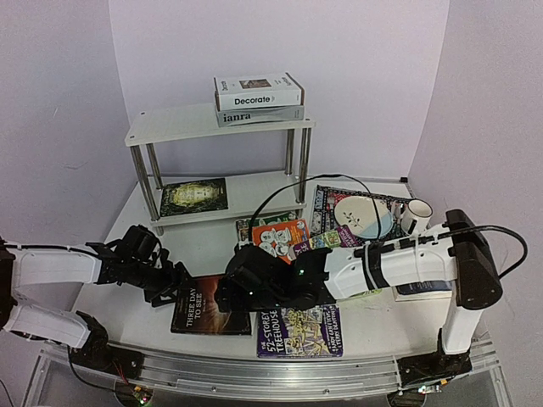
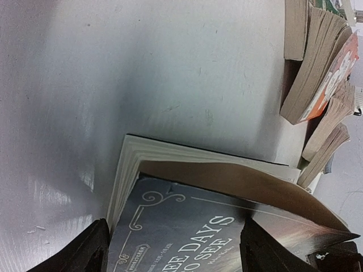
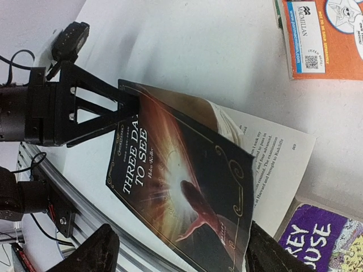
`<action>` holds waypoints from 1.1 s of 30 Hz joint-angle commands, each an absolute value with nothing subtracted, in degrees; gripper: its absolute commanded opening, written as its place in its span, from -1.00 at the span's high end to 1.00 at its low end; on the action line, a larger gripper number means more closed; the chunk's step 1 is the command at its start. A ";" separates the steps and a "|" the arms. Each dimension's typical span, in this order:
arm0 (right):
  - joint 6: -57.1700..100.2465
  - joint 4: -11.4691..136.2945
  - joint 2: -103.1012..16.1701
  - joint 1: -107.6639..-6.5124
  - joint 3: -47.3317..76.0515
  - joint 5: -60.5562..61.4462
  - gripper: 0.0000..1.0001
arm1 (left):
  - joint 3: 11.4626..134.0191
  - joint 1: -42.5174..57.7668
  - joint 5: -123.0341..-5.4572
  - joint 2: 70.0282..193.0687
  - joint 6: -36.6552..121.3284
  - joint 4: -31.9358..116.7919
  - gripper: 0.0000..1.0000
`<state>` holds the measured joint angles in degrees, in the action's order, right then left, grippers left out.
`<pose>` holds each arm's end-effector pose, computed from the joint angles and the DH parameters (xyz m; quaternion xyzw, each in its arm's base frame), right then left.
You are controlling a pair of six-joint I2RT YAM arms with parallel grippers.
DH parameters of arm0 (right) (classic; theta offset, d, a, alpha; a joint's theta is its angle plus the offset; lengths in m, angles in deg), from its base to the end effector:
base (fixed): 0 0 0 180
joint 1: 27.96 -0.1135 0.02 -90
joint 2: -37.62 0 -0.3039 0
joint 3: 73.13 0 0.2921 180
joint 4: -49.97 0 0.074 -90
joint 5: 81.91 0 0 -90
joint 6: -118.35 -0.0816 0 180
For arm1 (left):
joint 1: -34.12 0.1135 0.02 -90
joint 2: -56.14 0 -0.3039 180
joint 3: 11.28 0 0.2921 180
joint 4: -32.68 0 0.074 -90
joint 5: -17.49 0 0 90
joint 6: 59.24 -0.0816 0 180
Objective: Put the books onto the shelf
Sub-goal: Adjust the book at the center of the board.
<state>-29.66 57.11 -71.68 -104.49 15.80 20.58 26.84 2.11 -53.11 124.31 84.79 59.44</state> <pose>0.1408 0.5119 0.2277 -0.0811 0.8479 0.4396 0.2850 0.1912 -0.1515 0.1230 -0.1332 0.9364 -0.3101 0.0957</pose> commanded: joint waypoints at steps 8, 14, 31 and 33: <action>-30.70 56.17 -70.65 -104.69 16.53 21.97 0.45 | 29.07 1.60 -52.91 120.89 84.99 55.92 -0.56; -30.30 56.93 -71.16 -104.69 18.19 22.27 0.97 | 29.26 1.69 -53.14 120.77 84.45 56.75 -0.56; -22.21 61.70 -72.26 -104.69 30.24 20.09 1.00 | 36.13 3.02 -61.44 116.68 80.05 67.35 -0.63; -21.50 61.82 -72.50 -104.69 31.34 19.82 1.00 | 36.47 3.09 -61.87 116.22 80.06 68.02 -0.63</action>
